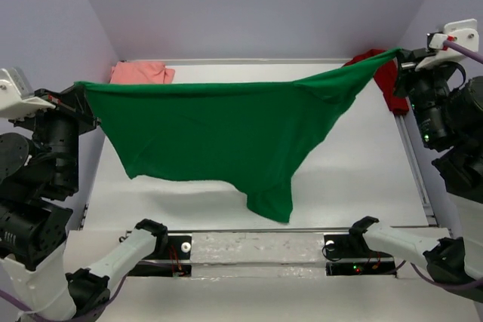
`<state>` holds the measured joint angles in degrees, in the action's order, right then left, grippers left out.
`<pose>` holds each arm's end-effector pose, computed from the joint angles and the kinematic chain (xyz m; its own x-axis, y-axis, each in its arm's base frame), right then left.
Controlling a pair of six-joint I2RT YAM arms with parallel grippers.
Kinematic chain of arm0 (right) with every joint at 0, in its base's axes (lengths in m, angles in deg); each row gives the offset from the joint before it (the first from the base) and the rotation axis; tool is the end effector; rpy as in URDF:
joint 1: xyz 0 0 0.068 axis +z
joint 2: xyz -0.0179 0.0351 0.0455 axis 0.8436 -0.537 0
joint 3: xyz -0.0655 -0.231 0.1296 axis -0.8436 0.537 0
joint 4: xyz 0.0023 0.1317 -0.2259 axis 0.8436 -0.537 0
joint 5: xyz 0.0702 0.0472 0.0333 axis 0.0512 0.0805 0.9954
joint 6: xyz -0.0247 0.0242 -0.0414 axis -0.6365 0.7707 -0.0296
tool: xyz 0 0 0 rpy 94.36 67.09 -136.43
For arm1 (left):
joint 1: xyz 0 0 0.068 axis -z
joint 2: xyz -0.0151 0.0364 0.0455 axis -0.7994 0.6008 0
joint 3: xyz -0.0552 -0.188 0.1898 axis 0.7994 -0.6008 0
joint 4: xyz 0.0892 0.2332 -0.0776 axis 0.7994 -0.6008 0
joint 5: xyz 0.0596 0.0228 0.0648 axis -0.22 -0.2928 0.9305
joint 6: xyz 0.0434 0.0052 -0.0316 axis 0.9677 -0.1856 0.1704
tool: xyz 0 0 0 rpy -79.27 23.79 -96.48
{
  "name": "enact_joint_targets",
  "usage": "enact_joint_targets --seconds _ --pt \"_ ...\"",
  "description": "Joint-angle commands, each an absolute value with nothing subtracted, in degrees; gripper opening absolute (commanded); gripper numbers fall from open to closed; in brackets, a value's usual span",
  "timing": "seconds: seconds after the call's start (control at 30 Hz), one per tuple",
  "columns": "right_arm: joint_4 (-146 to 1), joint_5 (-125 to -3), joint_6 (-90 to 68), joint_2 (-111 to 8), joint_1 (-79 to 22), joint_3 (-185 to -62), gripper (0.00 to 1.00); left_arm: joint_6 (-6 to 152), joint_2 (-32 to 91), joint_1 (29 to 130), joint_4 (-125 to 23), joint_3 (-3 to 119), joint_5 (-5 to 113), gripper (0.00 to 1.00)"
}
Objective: Fold and stack the t-shirts
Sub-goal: Flatten the tshirt out
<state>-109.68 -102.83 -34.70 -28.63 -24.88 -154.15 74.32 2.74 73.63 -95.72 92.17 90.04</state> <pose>0.0954 0.0394 0.5790 0.1560 -0.1991 -0.9675 0.0082 0.9797 -0.2003 0.0318 0.0058 0.5788 0.2618 -0.2739 -0.9255 -0.0629 0.9520 -0.2995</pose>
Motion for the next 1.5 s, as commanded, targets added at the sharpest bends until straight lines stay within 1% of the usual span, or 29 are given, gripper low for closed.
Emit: enact_joint_targets --seconds 0.0,0.07,0.1,0.2,0.23,0.3,0.37,0.47,0.57,0.7,0.73,0.8,0.9,0.93,1.03,1.17,1.33,1.47 --pt "-96.9 -109.9 -41.7 -34.6 -25.1 -153.8 0.00 78.7 8.1 74.3 -83.1 88.3 97.1 0.00" --pt "-95.0 -109.6 -43.4 -38.4 -25.1 -156.2 0.00 79.7 12.5 74.2 -79.4 88.4 97.2 0.00" --pt "-94.3 -109.9 -45.3 -42.7 -25.1 -159.5 0.00 80.2 14.3 74.3 -78.3 89.2 97.3 0.00" --pt "-92.2 -109.1 -48.4 -48.9 -25.1 -165.5 0.00 81.5 21.8 74.3 -76.4 95.8 96.6 0.00" --pt "-92.2 -108.5 -49.4 -52.8 -25.6 -170.1 0.00 81.9 23.2 74.2 -75.5 98.1 96.5 0.00" --pt "-92.1 -107.3 -50.4 -56.6 -26.1 -174.7 0.00 83.2 27.3 74.2 -73.2 100.2 96.5 0.00" --pt "-92.1 -107.0 -52.1 -61.8 -26.1 -180.8 0.00 84.2 32.0 74.2 -73.8 105.6 96.8 0.00" --pt "-92.5 -106.7 -53.2 -65.3 -26.1 -185.9 0.00 84.7 35.2 74.1 -74.2 110.3 96.3 0.00" --pt "-92.9 -106.8 -52.1 -63.6 -26.1 -184.6 0.00 84.1 33.2 74.3 -73.4 109.3 95.2 0.00" --pt "-93.0 -107.0 -51.1 -56.6 -25.4 -179.9 0.00 83.7 27.8 76.0 -72.9 105.6 95.8 0.00" --pt "-93.5 -107.0 -50.4 -53.3 -24.9 -178.0 0.00 83.3 26.5 76.5 -73.2 105.0 95.2 0.00" --pt "-96.5 -107.6 -48.4 -49.0 -23.6 -178.1 0.00 81.5 23.1 78.8 -75.4 104.3 95.1 0.00" --pt "-103.0 -105.3 -44.0 -44.9 -23.0 -178.8 0.00 78.4 18.0 80.7 -78.4 102.3 93.0 0.00" --pt "-104.3 -103.4 -43.0 -41.5 -23.0 -177.9 0.00 77.6 15.3 80.7 -79.6 101.9 92.0 0.00" --pt "-105.4 -101.2 -40.2 -36.6 -23.0 -175.4 0.00 74.8 11.9 80.7 -81.9 100.5 89.7 0.00" --pt "-109.2 -93.1 -35.0 -29.4 -23.0 -174.8 0.00 72.3 8.0 80.7 -86.6 100.1 88.5 0.00" --pt "-111.4 -89.6 -31.4 -27.7 -23.0 -175.6 0.00 70.6 6.2 80.4 -89.1 99.4 88.0 0.00" --pt "-112.9 -88.8 -29.6 -29.3 -23.0 -174.8 0.00 69.7 6.4 80.1 -89.7 97.1 88.6 0.00"
